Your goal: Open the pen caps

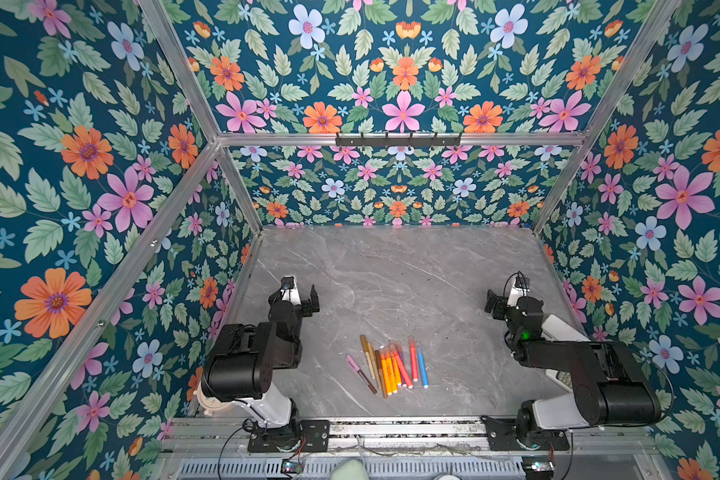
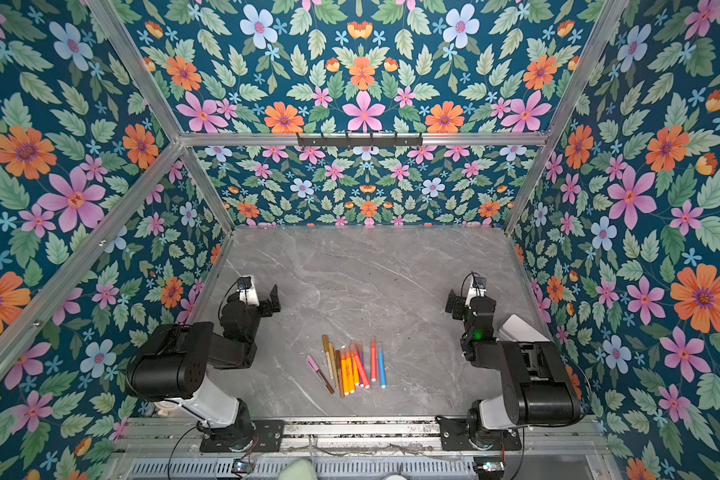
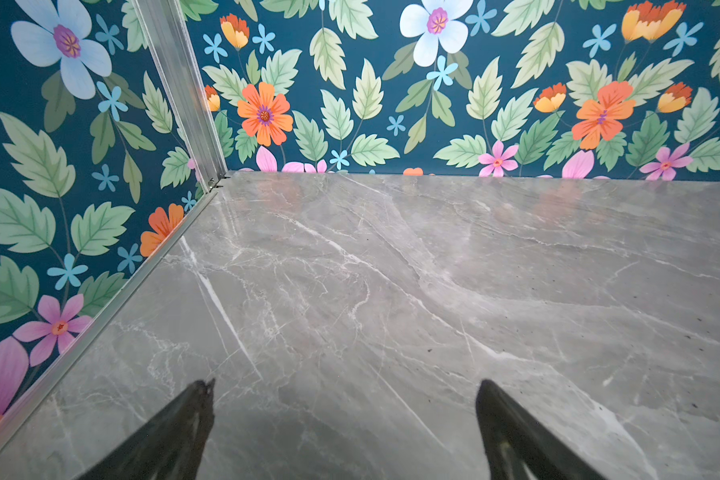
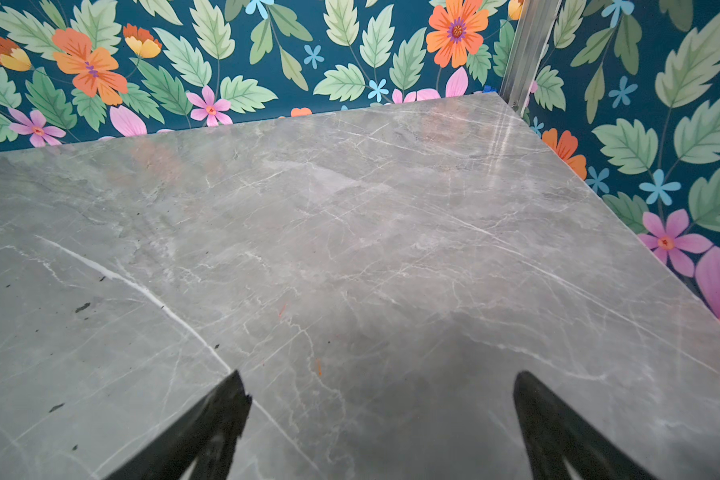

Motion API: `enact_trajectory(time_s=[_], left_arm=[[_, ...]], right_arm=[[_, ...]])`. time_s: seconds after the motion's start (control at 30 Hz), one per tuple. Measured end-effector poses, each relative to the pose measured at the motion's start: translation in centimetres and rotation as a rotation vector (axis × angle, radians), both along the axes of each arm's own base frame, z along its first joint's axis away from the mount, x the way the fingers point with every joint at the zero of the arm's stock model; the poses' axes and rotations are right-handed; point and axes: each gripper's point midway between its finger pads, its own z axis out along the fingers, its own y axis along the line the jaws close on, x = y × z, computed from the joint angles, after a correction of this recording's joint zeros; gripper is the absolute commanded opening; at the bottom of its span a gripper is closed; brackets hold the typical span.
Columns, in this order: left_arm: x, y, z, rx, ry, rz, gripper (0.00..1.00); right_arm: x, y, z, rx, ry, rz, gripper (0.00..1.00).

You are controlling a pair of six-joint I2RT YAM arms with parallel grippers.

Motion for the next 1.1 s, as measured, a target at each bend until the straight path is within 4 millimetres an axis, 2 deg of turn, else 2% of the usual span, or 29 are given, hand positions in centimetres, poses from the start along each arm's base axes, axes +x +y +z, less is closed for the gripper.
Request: enact_trajectory(time_s=[0.17, 0.47, 0.53, 0.57, 0.6, 0.63, 0.7, 0.73, 0.77, 0.83, 0.87, 0.9, 0.97, 1.0, 1.03, 1.1], left_arm=[[-0.1, -0.2, -0.1, 0.001, 0.002, -0.002, 1.0], [-0.8, 1.8, -0.2, 0.007, -0.003, 0.144, 1.0], [-1.0, 1.9, 0.3, 0.011, -0.011, 0.167, 1.0], [-1.1, 1.9, 0.9, 0.016, -0.014, 0.18, 1.0], [-1.2, 1.7, 2.3, 0.022, -0.032, 0.199, 1.0], [-1.1, 1.0, 4.7, 0.021, -0.078, 0.205, 1.0], [-1.1, -0.9, 10.4, 0.0, -0.202, 0.191, 1.0], [-1.4, -1.9, 12.9, -0.023, -0.258, 0.181, 1.0], [-1.7, -2.7, 14.4, -0.051, -0.29, 0.165, 1.0], [-2.3, -5.4, 16.7, -0.12, -0.322, 0.098, 1.0], [-2.4, -6.8, 17.0, -0.147, -0.32, 0.059, 1.0], [-2.7, -9.0, 17.0, -0.17, -0.302, -0.01, 1.0], [-3.7, -13.9, 15.4, -0.181, -0.234, -0.161, 1.0], [-4.5, -15.8, 14.2, -0.172, -0.197, -0.222, 1.0], [-5.3, -17.1, 12.6, -0.163, -0.153, -0.27, 1.0], [-6.5, -17.4, 9.8, -0.157, -0.087, -0.292, 1.0]], right_arm=[[0.0, 0.0, 0.0, 0.0, 0.0, 0.0, 0.99], [0.0, 0.1, 0.1, 0.0, -0.002, 0.003, 0.99], [-0.1, 1.2, 1.0, -0.019, 0.012, 0.04, 0.99], [0.2, 2.0, 2.3, -0.021, 0.015, 0.062, 0.99], [1.0, 2.7, 5.2, -0.012, -0.011, 0.086, 0.99], [1.9, 2.9, 8.6, 0.022, -0.061, 0.073, 0.99], [2.2, 2.1, 13.1, 0.132, -0.111, -0.006, 0.99], [1.9, 1.6, 14.2, 0.201, -0.108, -0.047, 0.99], [1.5, 1.4, 14.6, 0.258, -0.096, -0.075, 0.99], [0.3, 1.4, 13.8, 0.369, -0.036, -0.094, 0.99], [-0.4, 2.0, 12.9, 0.415, 0.005, -0.077, 0.99], [-1.1, 3.0, 11.9, 0.459, 0.048, -0.04, 0.99], [-2.7, 5.7, 10.0, 0.545, 0.131, 0.059, 0.99], [-3.5, 6.9, 9.4, 0.577, 0.168, 0.093, 0.99], [-4.3, 8.6, 8.9, 0.59, 0.209, 0.141, 0.99], [-6.2, 13.0, 8.6, 0.573, 0.291, 0.276, 0.99]])
